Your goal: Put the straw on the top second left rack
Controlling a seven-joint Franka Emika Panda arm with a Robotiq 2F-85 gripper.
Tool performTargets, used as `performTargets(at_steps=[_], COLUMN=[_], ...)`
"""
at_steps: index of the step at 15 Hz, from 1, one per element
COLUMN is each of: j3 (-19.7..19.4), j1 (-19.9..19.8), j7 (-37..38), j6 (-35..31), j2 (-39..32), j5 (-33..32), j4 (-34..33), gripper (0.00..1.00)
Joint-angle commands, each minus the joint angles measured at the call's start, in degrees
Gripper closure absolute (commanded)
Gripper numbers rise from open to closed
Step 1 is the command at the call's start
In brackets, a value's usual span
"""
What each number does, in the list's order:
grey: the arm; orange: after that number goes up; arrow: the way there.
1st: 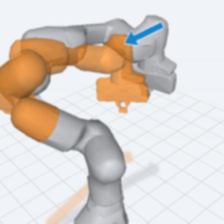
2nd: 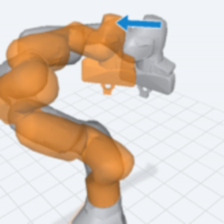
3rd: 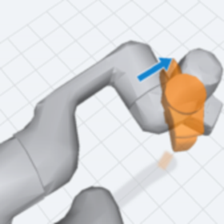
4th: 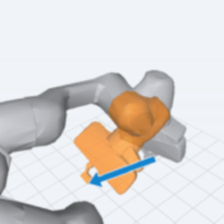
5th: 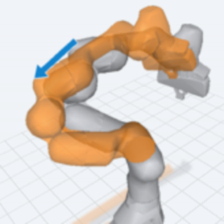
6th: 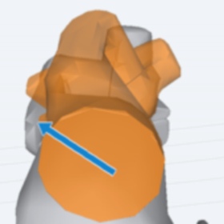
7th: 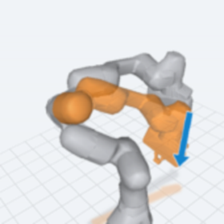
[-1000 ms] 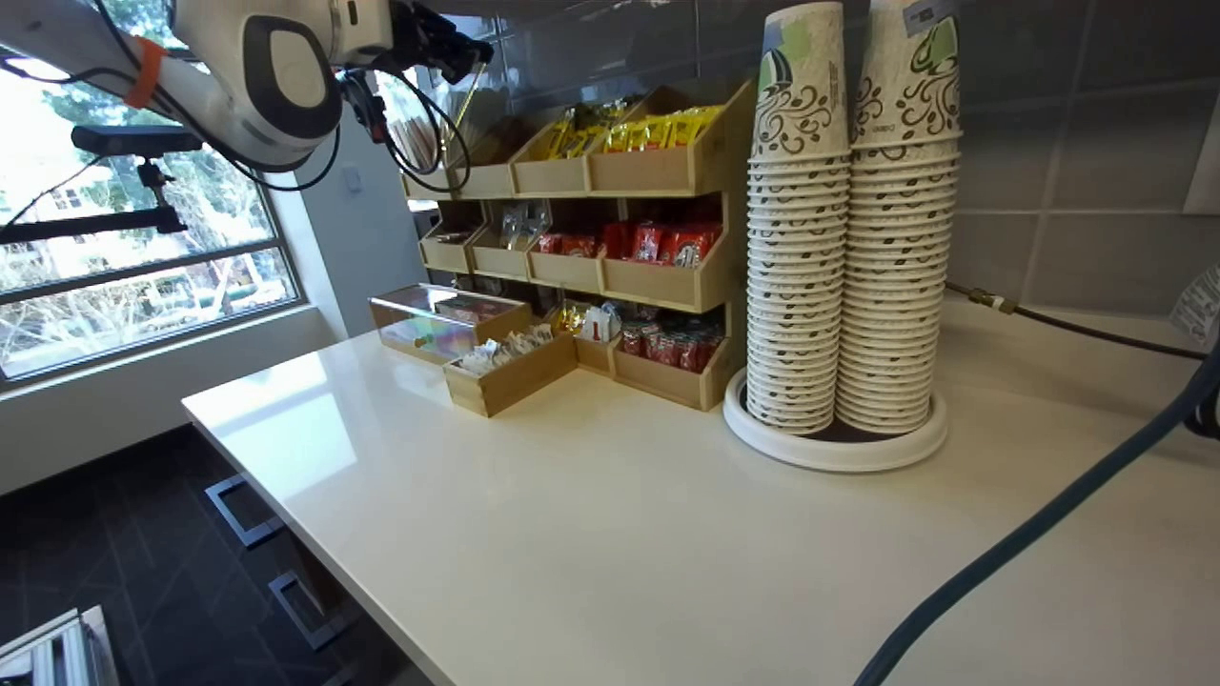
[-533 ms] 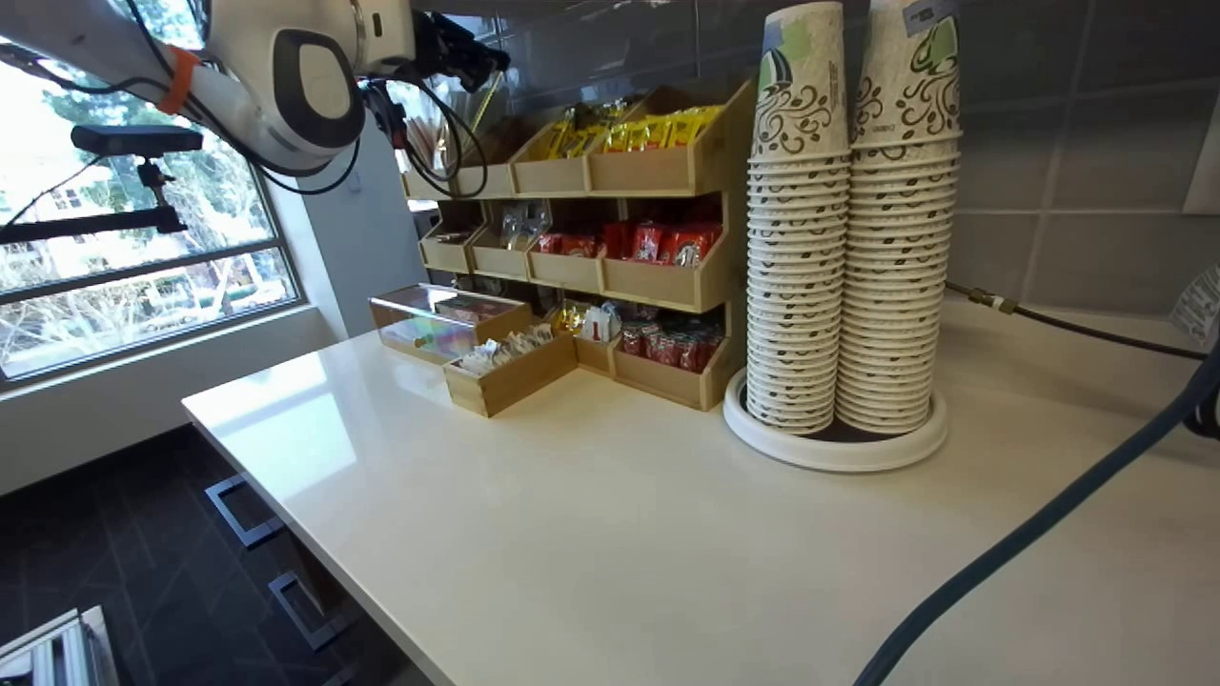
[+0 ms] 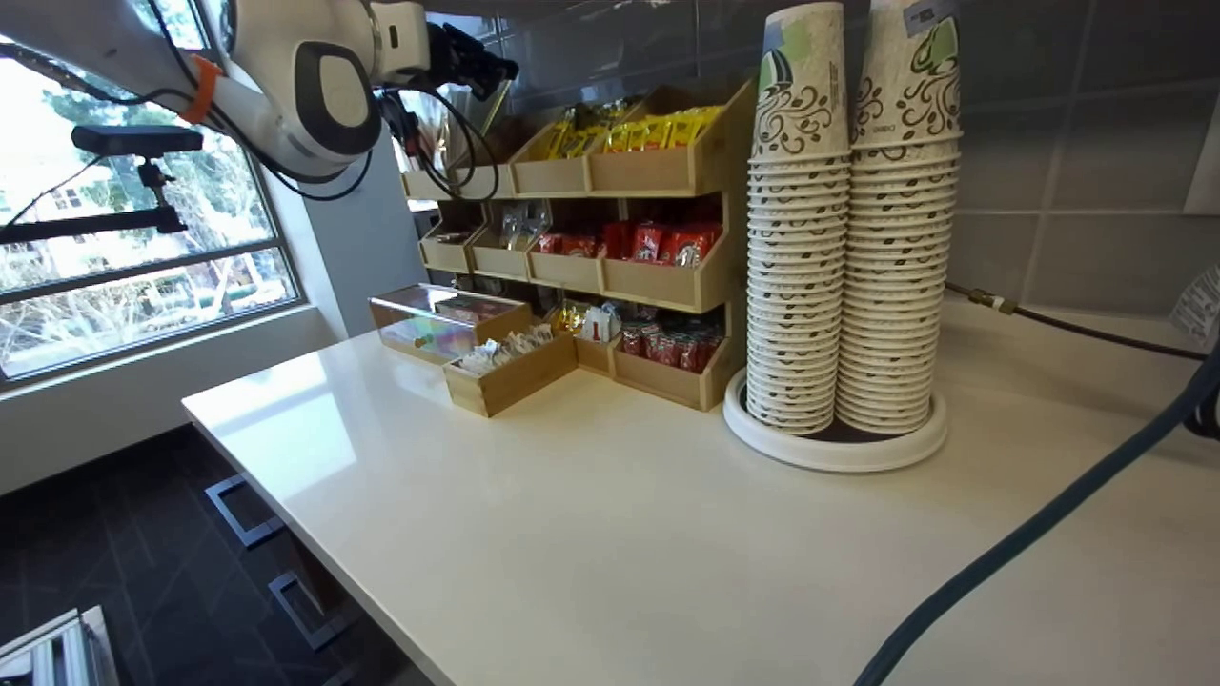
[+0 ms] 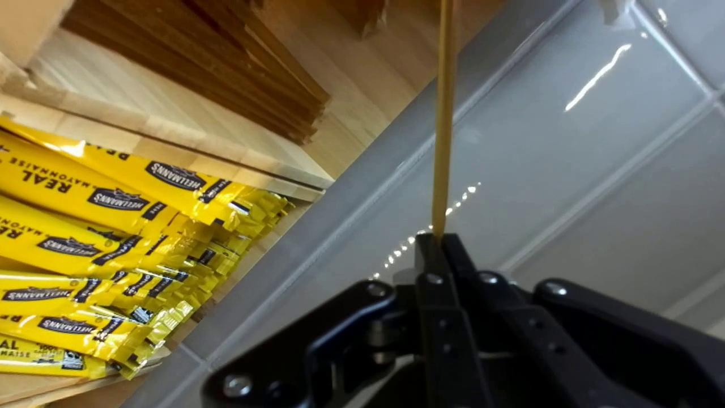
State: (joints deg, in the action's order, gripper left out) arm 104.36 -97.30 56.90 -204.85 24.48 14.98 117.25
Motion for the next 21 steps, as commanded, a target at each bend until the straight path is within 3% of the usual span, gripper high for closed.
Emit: performTargets(at_steps=[1,16,17,18,21], j3=[2.37,5.35,5.48,5.62,5.73], j1=[-3.35,-5.74,-5.81,-5.89,-5.97], j7=[-0.04,-1.5,-1.58,-1.62,-1.99], j6=[-0.93,0.0,-0.01,0.09,0.12], j2=[2.76,2.59,2.57,2.45,2.28], j5=[0.51,-1.18,-1.19,-1.17,-1.15], j4=[-2.25,-2.35,-2.33,-2.36,-2.41], gripper=[0.99,0.99,0.81,0.71,0.5])
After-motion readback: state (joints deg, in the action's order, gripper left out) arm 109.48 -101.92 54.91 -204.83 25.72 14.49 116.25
